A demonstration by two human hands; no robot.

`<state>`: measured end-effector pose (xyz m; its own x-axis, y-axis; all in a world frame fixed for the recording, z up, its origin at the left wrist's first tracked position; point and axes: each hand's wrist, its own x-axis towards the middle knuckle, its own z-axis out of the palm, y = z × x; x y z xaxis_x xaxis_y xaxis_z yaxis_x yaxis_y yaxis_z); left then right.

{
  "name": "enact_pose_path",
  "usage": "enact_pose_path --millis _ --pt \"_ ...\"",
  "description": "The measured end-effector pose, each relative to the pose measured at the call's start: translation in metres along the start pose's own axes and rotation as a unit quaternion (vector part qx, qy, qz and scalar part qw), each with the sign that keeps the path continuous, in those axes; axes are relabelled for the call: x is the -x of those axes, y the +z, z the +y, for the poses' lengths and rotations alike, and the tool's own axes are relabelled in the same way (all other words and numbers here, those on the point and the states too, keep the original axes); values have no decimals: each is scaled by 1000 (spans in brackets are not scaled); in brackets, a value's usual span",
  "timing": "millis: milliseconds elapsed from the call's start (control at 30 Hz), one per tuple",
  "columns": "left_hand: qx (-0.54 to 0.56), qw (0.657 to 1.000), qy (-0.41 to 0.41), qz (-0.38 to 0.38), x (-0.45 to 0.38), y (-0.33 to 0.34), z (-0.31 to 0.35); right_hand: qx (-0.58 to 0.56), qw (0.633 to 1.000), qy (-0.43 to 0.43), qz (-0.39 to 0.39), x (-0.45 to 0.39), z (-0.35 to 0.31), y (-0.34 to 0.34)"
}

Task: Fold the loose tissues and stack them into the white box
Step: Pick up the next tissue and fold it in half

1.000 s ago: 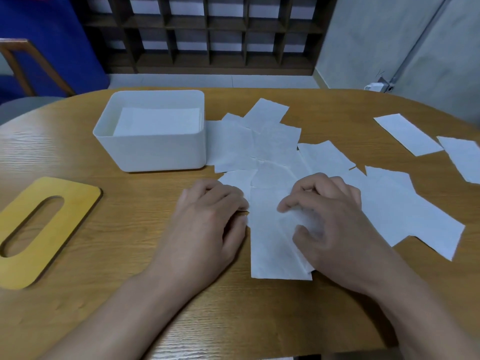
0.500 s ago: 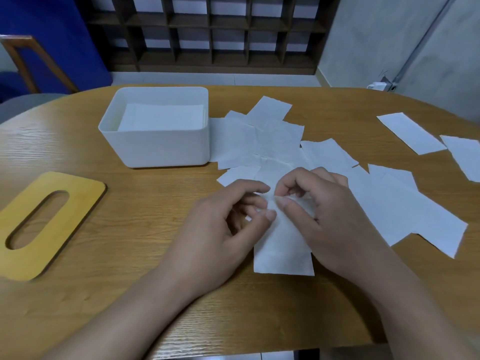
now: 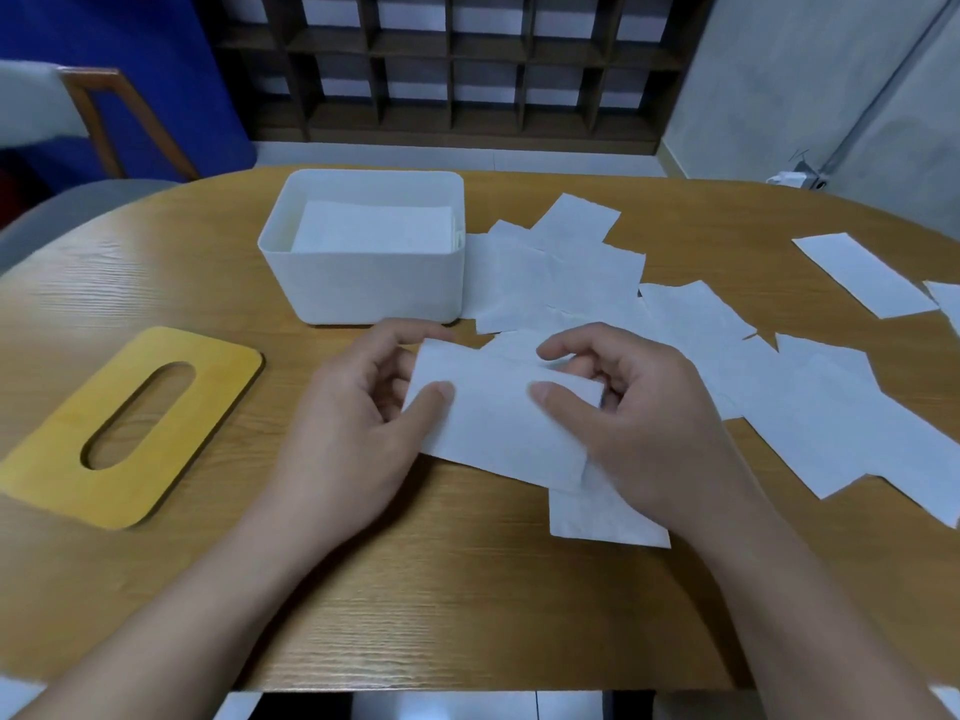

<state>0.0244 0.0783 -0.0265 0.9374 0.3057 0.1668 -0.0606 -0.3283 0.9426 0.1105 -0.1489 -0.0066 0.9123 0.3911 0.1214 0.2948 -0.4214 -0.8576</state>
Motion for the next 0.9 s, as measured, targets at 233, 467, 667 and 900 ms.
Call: enact_pose_path --millis 233,467,667,900 --pt "-273 961 -40 33 5 -29 2 -24 1000 -7 9 -2 1 21" --pt "-408 912 7 44 7 -26 -12 43 999 -32 10 -3 5 25" --pt "-372 926 58 31 7 -12 -3 71 996 -58 23 -2 4 17" --pt "-277 956 88 -23 13 28 10 111 990 -59 63 -1 8 -1"
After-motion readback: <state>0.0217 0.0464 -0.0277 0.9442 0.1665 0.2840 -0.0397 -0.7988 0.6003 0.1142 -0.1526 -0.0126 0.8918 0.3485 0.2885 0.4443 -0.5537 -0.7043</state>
